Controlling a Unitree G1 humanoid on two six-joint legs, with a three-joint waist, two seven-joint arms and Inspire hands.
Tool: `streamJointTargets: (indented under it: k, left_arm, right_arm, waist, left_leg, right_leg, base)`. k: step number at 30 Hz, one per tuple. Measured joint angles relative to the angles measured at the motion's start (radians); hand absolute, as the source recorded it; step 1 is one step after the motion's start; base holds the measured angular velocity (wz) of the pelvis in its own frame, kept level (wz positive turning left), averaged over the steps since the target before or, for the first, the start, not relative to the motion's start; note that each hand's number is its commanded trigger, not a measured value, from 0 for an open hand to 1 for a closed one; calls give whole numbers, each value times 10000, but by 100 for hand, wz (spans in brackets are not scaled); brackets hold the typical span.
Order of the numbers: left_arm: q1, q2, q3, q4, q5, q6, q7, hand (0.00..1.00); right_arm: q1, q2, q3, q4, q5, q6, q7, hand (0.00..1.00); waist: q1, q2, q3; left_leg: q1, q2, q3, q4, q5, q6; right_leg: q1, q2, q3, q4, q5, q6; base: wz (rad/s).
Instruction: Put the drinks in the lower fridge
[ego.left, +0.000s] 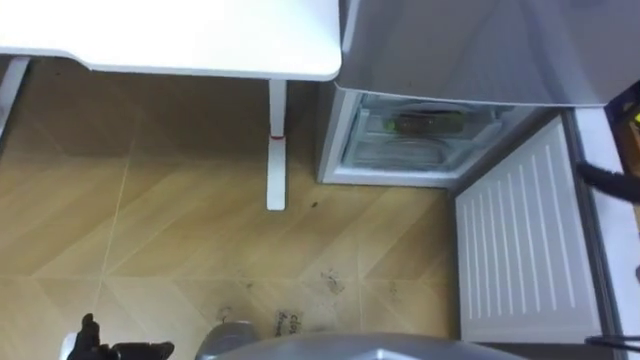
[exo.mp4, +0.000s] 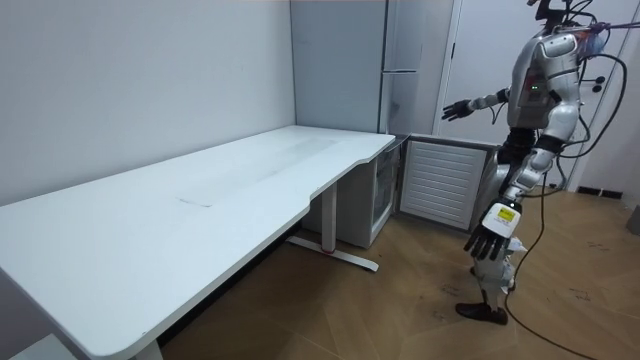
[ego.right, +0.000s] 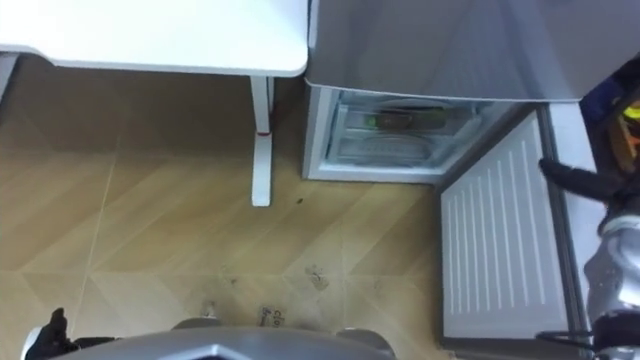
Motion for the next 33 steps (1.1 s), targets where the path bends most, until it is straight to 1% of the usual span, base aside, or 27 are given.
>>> streamJointTargets:
  k: [2, 4, 7, 9, 11, 13, 17, 18, 20, 23, 24, 26, 27, 30, 33]
  left_arm:
    - [23, -2, 135, 24, 49, 20, -1, 0]
    - [66, -30, 288, 23, 325, 45, -3, 0]
    - [84, -29, 391, 2, 422, 135, -3, 0]
    - [42, -29, 413, -38, 671, 195, -5, 0]
    - [36, -28, 450, -44, 898, 196, -28, 0]
    - [66, -28, 475, -50, 1148, 201, -49, 0]
    - [100, -30, 687, -55, 1243, 206, -200, 0]
    - [126, -35, 809, -54, 1240, 208, -256, 0]
    - [200, -40, 887, -40, 1239, 212, -268, 0]
    - [188, -41, 922, -35, 1304, 214, -334, 0]
    - [204, -44, 996, -38, 1474, 215, -410, 0]
    - [205, -62, 1230, -46, 1511, 214, -423, 0]
    - [215, -52, 1275, -46, 1506, 217, -414, 0]
    - [224, -69, 1269, -45, 1509, 230, -415, 0]
    - [154, -76, 1280, -95, 1508, 232, -419, 0]
  right_arm:
    - [-179, -55, -378, 2, -210, -8, -251, 0]
    - [-191, -178, -849, 3, -294, -62, -527, 0]
    - [-190, -418, -915, 51, -289, -64, -744, 0]
    - [-217, -604, -915, 484, -288, -76, -840, 0]
    - [-216, -630, -967, 835, -286, -72, -876, 0]
    - [-166, -640, -1222, 1310, -255, -69, -910, 0]
    - [-165, -655, -1226, 2401, -242, -67, -912, 0]
    - [-163, -654, -1226, 2758, -240, -54, -909, 0]
    - [-153, -655, -1228, 3106, -208, -52, -908, 0]
    - [-147, -655, -1249, 3600, 250, -53, -783, 0]
    - [-143, -655, -1280, 3853, 532, -54, -664, 0]
    - [-136, -654, -1290, 4328, 1031, -39, -495, 0]
    - [-128, -655, -1284, 4518, 1371, 35, -424, 0]
    - [-34, -652, -1283, 4612, 2064, 156, -152, 0]
    - [-34, -650, -1374, 4598, 2698, 155, 19, 0]
  waist:
    - [-128, -51, 10]
    - [-227, -83, -16]
    - [-348, -67, -36]
    - [-422, -34, -61]
    - [-444, -18, -74]
    - [-463, 47, -119]
    - [-411, 148, -177]
    - [-391, 193, -170]
    - [-406, 227, -127]
    - [-425, 373, -120]
    - [-427, 428, -120]
    - [-407, 454, -115]
    - [-415, 473, -116]
    - [-417, 517, -129]
    - [-409, 566, -159]
  left_leg:
    - [11, -3, 15, -44, 0, 0]
    - [10, -2, 16, -68, -1, 0]
    - [9, -2, 12, -82, -1, 0]
    - [12, -1, 22, -84, -1, 0]
    - [10, -1, 26, -90, -1, 0]
    - [20, -1, 46, -102, -1, 0]
    - [34, 28, 45, -100, 0, -2]
    - [70, 33, 36, -100, 0, -2]
    - [181, 34, 49, -119, 0, -2]
    - [193, 44, 20, -115, 2, -8]
    - [189, 61, 16, -148, 3, -11]
    - [178, 85, 8, -156, 22, -38]
    - [166, 102, 6, -156, 32, -52]
    - [168, 117, 14, -131, 38, -61]
    - [188, 116, 12, -126, 46, -66]
  right_leg:
    - [-10, 3, 1, 1, 10, 1]
    - [-17, 7, 1, 7, 18, 5]
    - [-27, 10, -7, 17, 19, 3]
    - [-32, 9, -10, 21, 19, 2]
    - [-36, 11, -6, 13, 20, 1]
    - [-50, 20, 47, -5, 26, -1]
    - [6, 91, 154, -155, 109, -12]
    - [85, 103, 150, -218, 137, -17]
    - [226, 114, 161, -311, 167, -12]
    - [257, 119, 114, -312, 182, -17]
    - [264, 136, 119, -310, 184, -20]
    - [262, 169, 113, -317, 199, -44]
    - [257, 190, 107, -331, 206, -57]
    - [252, 212, 121, -353, 214, -69]
    - [255, 213, 124, -344, 219, -75]
  base:
    - [0]
    - [0]
    - [0]
    - [0]
    - [0]
    - [-2]
    - [-4]
    - [-3]
    - [0]
    - [0]
    - [0]
    - [0]
    - [0]
    - [0]
    - [0]
